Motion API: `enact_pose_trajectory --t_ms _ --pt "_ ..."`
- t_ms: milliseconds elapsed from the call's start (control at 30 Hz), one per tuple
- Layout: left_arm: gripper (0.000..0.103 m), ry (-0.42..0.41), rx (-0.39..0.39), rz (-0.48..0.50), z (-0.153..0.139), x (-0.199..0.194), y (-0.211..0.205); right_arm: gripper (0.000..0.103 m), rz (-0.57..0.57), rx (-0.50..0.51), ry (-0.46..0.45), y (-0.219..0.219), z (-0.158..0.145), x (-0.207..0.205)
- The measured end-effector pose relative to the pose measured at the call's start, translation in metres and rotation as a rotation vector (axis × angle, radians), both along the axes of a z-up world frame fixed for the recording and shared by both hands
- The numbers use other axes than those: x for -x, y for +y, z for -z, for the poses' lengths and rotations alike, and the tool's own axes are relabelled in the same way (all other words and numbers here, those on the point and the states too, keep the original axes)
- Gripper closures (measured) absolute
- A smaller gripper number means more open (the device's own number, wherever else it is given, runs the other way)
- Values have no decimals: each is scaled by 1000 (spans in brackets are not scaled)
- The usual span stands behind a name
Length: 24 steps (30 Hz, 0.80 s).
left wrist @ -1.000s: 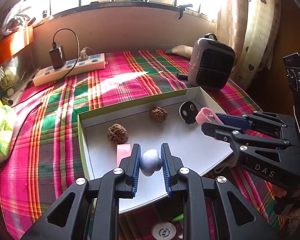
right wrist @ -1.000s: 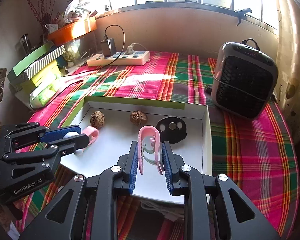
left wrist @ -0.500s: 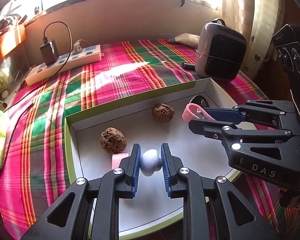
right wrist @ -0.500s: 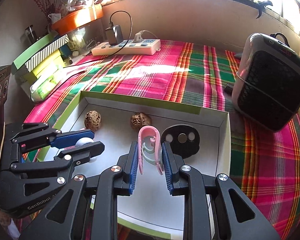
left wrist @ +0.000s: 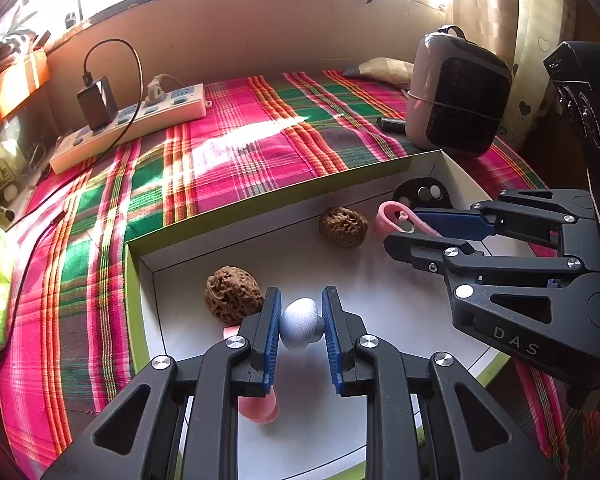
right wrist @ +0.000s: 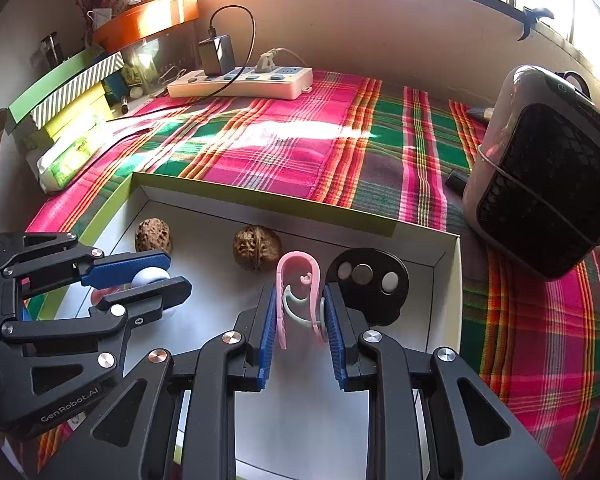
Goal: Organize objects
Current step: 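Lower the hook clip into the tray and open the right tool while the left tool releases the knob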
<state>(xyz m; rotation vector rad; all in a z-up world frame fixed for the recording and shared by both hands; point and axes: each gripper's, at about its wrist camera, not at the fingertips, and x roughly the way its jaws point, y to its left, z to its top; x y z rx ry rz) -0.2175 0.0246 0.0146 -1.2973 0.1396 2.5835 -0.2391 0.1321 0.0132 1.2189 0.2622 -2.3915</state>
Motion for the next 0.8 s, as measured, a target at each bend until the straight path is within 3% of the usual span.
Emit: enact_pose_trajectory --t_ms 667,800 --pt "82 -21 -3 -12 3 5 -1 78 4 -40 22 -5 5 1" --pt "77 -24 -4 -21 4 4 -1 70 9 -41 29 -4 3 0"
